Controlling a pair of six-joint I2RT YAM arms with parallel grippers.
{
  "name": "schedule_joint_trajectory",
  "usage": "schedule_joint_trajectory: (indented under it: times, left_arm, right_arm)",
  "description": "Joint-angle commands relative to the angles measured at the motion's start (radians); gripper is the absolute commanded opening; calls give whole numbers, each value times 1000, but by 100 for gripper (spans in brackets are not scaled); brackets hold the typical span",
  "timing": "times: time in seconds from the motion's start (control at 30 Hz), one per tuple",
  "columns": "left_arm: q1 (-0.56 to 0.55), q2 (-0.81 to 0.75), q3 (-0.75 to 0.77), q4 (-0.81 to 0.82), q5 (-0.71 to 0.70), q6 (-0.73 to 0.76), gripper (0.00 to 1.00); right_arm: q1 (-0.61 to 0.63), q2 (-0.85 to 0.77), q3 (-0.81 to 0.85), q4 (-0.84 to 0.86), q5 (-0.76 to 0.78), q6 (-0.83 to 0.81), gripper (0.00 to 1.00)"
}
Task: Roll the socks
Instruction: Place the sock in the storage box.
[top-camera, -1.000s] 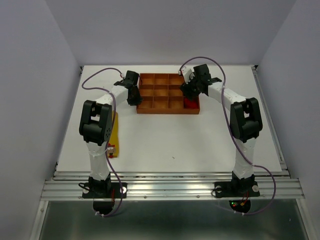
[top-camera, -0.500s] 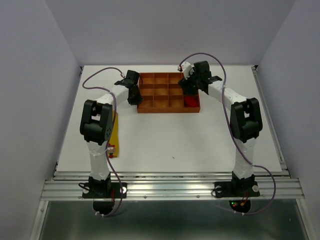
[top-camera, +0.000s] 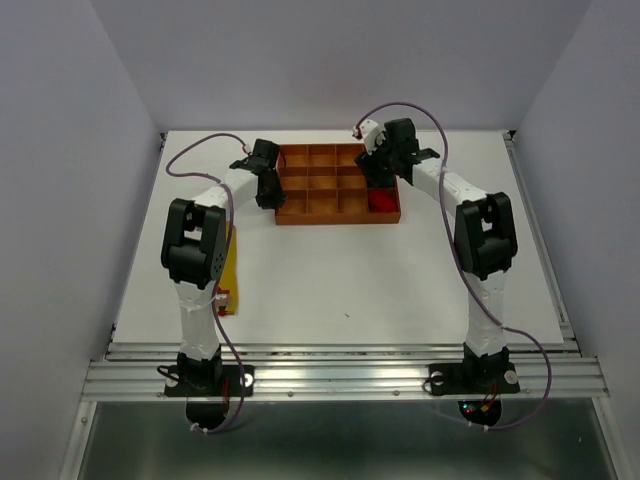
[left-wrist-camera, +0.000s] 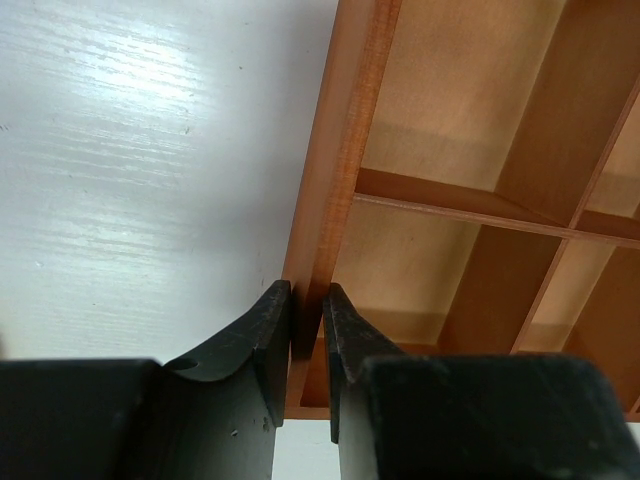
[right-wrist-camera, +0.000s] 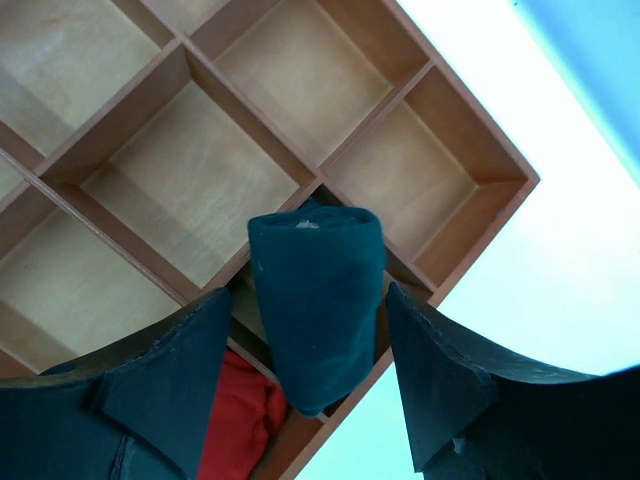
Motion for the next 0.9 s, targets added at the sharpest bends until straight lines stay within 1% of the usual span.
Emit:
schedule_joint_trajectory:
  times: [0.0, 0.17, 0.23, 0.5, 0.57, 0.7, 0.77, 0.8, 0.87]
  left_arm:
    - [3, 67, 17, -26, -8, -9, 0]
    - [3, 77, 28, -30, -3, -2, 0]
    - [3, 82, 31, -30, 0, -2, 0]
    - [4, 93, 44, -38, -5, 15, 0]
    - [3, 102, 54, -43, -2, 24, 0]
    - [3, 110, 66, -53, -8, 32, 0]
    - [3, 110, 64, -50, -10, 34, 0]
    - [3, 110, 64, -50, -10, 35, 0]
    - [3, 114, 72, -53, -17, 35, 0]
  right_arm:
    - [6, 22, 33, 29, 9, -14, 68]
    - [6, 36, 24, 27, 17, -29, 66]
    - [6, 43, 26, 29, 17, -35, 63]
    - [-3, 71, 6, 101, 60, -55, 61]
    - [-3, 77, -5, 127, 63, -66, 56]
    - [-13, 91, -16, 142, 54, -74, 54]
    - [-13, 97, -17, 142, 51, -81, 47]
    - [-13, 99, -20, 148, 54, -82, 41]
    - [-13, 100, -25, 148, 58, -95, 34]
